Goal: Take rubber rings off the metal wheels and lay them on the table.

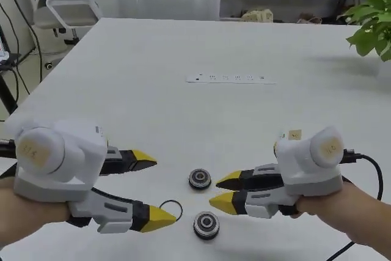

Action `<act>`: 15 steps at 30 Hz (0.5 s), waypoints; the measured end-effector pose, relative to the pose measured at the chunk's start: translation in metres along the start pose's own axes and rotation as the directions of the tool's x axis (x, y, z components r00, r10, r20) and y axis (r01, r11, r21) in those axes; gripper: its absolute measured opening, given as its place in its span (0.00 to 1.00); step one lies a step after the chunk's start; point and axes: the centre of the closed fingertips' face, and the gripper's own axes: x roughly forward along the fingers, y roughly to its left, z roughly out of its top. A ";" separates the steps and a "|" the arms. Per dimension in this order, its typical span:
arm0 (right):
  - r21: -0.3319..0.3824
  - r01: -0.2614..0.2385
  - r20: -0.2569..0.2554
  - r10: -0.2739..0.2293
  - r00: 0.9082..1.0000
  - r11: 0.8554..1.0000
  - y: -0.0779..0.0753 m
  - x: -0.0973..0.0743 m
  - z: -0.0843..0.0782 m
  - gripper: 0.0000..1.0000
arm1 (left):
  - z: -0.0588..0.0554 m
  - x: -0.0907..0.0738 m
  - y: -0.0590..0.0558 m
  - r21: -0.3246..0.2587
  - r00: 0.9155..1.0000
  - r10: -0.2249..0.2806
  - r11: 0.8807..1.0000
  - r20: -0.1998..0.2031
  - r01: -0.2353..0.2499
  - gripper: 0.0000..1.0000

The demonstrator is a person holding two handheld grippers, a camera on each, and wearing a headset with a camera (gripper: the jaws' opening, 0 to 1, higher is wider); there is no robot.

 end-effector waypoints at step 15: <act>-0.009 -0.007 -0.025 0.007 1.000 1.000 0.001 -0.004 -0.011 0.23 | 0.000 0.012 -0.001 0.008 1.000 -0.026 1.000 -0.008 0.026 0.57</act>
